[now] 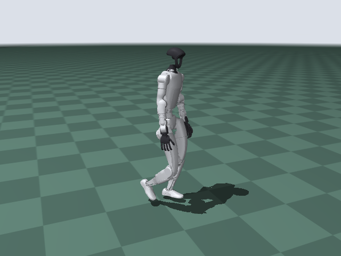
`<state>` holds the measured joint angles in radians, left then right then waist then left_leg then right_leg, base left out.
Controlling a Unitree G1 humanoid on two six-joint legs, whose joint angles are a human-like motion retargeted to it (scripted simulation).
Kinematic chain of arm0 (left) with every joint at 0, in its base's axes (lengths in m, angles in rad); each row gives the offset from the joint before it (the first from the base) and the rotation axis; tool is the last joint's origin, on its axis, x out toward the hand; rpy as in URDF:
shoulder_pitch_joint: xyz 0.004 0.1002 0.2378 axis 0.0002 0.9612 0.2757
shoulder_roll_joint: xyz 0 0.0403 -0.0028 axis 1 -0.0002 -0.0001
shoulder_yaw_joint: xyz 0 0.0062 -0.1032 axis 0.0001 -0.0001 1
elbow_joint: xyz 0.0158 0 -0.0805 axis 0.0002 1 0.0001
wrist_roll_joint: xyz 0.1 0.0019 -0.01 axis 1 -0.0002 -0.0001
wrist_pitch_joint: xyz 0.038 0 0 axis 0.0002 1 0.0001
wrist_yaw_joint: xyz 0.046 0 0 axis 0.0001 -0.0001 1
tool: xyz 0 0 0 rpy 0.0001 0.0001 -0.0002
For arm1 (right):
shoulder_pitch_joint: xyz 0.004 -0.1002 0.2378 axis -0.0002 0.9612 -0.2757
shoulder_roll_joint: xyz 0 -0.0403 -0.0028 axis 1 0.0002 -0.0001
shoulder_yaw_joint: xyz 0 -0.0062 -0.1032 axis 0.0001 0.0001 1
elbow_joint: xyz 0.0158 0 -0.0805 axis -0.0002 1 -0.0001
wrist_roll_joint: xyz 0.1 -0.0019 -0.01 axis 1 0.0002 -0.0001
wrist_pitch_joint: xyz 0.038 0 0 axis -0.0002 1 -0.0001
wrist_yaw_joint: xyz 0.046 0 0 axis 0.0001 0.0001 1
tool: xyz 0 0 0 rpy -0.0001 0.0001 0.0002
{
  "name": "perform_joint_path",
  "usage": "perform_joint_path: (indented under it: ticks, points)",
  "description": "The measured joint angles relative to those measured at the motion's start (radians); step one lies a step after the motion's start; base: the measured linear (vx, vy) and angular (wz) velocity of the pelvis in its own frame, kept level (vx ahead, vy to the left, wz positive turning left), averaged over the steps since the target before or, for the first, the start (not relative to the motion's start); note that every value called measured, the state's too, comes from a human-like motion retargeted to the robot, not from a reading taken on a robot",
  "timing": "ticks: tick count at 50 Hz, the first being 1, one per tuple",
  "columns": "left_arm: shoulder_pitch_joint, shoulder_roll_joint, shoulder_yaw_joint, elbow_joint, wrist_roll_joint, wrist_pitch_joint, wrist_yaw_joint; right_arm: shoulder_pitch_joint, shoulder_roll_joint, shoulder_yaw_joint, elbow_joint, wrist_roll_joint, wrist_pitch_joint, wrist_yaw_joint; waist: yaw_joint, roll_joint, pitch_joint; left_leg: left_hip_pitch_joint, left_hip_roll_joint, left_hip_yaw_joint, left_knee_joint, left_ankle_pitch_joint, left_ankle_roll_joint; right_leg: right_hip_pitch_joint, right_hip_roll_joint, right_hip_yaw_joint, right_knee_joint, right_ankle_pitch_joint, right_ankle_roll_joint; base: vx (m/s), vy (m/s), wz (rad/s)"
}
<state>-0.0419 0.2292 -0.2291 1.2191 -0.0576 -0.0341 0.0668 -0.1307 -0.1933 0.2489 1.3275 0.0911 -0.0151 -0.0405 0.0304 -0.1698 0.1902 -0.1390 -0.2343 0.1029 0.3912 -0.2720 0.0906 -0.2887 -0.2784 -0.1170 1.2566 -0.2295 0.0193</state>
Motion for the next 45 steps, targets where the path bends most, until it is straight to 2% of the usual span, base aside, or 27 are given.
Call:
perform_joint_path:
  ticks: [3, 5, 12, 16, 20, 23, 27, 30, 32, 34, 37, 41, 45]
  points:
    - [0.000, -0.002, 0.011, 0.016, -0.003, 0.003, 0.001, -0.001, -0.003, 0.001, -0.003, 0.005, -0.005, -0.012, -0.031, 0.023, 0.000, 0.094, 0.000, -0.043, -0.093, -0.007, -0.008, -0.075, 0.020, -0.016, -0.117, -0.063, -0.006, 0.46, 0.03, 0.46]
    - [0.003, -0.002, 0.015, 0.024, -0.009, 0.000, -0.001, 0.003, -0.002, 0.004, -0.011, 0.007, -0.007, -0.018, -0.049, 0.039, 0.002, 0.151, 0.006, -0.069, -0.136, -0.023, -0.009, -0.115, 0.048, -0.019, -0.237, -0.060, 0.011, 0.49, 0.03, 0.47]
    - [0.016, 0.019, 0.032, 0.031, -0.017, -0.025, -0.010, 0.001, 0.016, 0.012, -0.034, 0.009, -0.007, -0.024, -0.066, 0.094, -0.002, 0.314, 0.044, -0.127, -0.228, -0.073, -0.008, -0.188, 0.179, 0.008, -0.727, 0.151, 0.135, 0.47, 0.00, 0.22]
    - [0.021, 0.028, 0.047, 0.028, -0.018, -0.029, 0.001, -0.001, 0.028, 0.011, -0.040, 0.005, -0.005, -0.032, -0.065, 0.097, -0.011, 0.364, 0.039, -0.147, -0.182, -0.126, -0.005, -0.207, 0.200, 0.029, -0.783, 0.232, 0.165, 0.49, -0.07, 0.11]
    - [0.038, 0.018, 0.057, 0.027, -0.016, -0.029, 0.020, 0.017, 0.037, 0.008, -0.040, 0.003, -0.003, -0.046, -0.062, 0.101, -0.026, 0.396, 0.040, -0.165, -0.065, -0.176, -0.015, -0.209, 0.220, 0.055, -0.682, 0.281, 0.156, 0.55, -0.11, -0.02]
    - [0.039, 0.012, 0.070, 0.037, -0.017, -0.021, 0.027, 0.015, 0.036, 0.005, -0.031, 0.006, -0.002, -0.047, -0.082, 0.131, -0.026, 0.382, 0.083, -0.183, 0.104, -0.143, -0.068, -0.161, 0.264, 0.045, -0.639, 0.254, 0.122, 0.58, -0.11, 0.09]
    - [0.052, 0.002, 0.068, 0.040, -0.004, -0.014, 0.023, 0.034, 0.034, 0.006, -0.030, 0.017, -0.007, -0.047, -0.092, 0.183, -0.035, 0.286, 0.178, -0.161, 0.436, 0.099, -0.189, -0.073, 0.347, 0.020, -0.649, 0.191, 0.063, 0.55, -0.09, -0.05]
    - [0.045, 0.005, 0.060, 0.020, 0.010, -0.004, 0.014, 0.045, 0.026, 0.000, -0.035, 0.018, -0.007, -0.045, -0.079, 0.199, -0.041, 0.166, 0.235, -0.141, 0.666, 0.217, -0.227, -0.006, 0.393, 0.013, -0.689, 0.131, 0.029, 0.55, -0.06, -0.25]
    - [0.031, 0.008, 0.054, -0.001, 0.022, 0.000, 0.011, 0.052, 0.022, -0.004, -0.035, 0.014, -0.005, -0.047, -0.060, 0.192, -0.040, 0.078, 0.285, -0.102, 0.786, 0.191, -0.197, 0.038, 0.407, 0.017, -0.713, 0.089, 0.023, 0.56, -0.04, -0.33]
    - [0.012, 0.016, 0.051, -0.026, 0.036, 0.001, 0.007, 0.054, 0.020, -0.009, -0.033, 0.009, -0.005, -0.046, -0.038, 0.177, -0.035, -0.012, 0.333, -0.062, 0.858, 0.115, -0.151, 0.086, 0.409, 0.023, -0.741, 0.054, 0.021, 0.56, -0.03, -0.34]
    - [-0.018, 0.033, 0.048, -0.067, 0.053, -0.001, -0.004, 0.051, 0.020, -0.017, -0.022, -0.002, -0.005, -0.032, 0.000, 0.144, -0.028, -0.134, 0.376, -0.006, 0.842, -0.007, -0.098, 0.163, 0.393, 0.039, -0.794, 0.008, 0.025, 0.59, 0.00, -0.40]
    - [-0.041, 0.047, 0.044, -0.120, 0.067, -0.010, -0.008, 0.051, 0.022, -0.030, 0.001, -0.012, -0.009, -0.009, 0.040, 0.096, -0.017, -0.232, 0.366, 0.053, 0.590, -0.067, -0.092, 0.262, 0.349, 0.067, -0.849, -0.056, 0.035, 0.63, 0.05, -0.40]
    - [-0.062, 0.049, 0.042, -0.155, 0.077, -0.027, 0.002, 0.050, 0.015, -0.046, 0.034, -0.032, -0.011, -0.003, 0.052, 0.054, -0.018, -0.280, 0.301, 0.092, 0.211, 0.010, -0.124, 0.324, 0.291, 0.078, -0.868, -0.122, 0.048, 0.66, 0.11, -0.15]
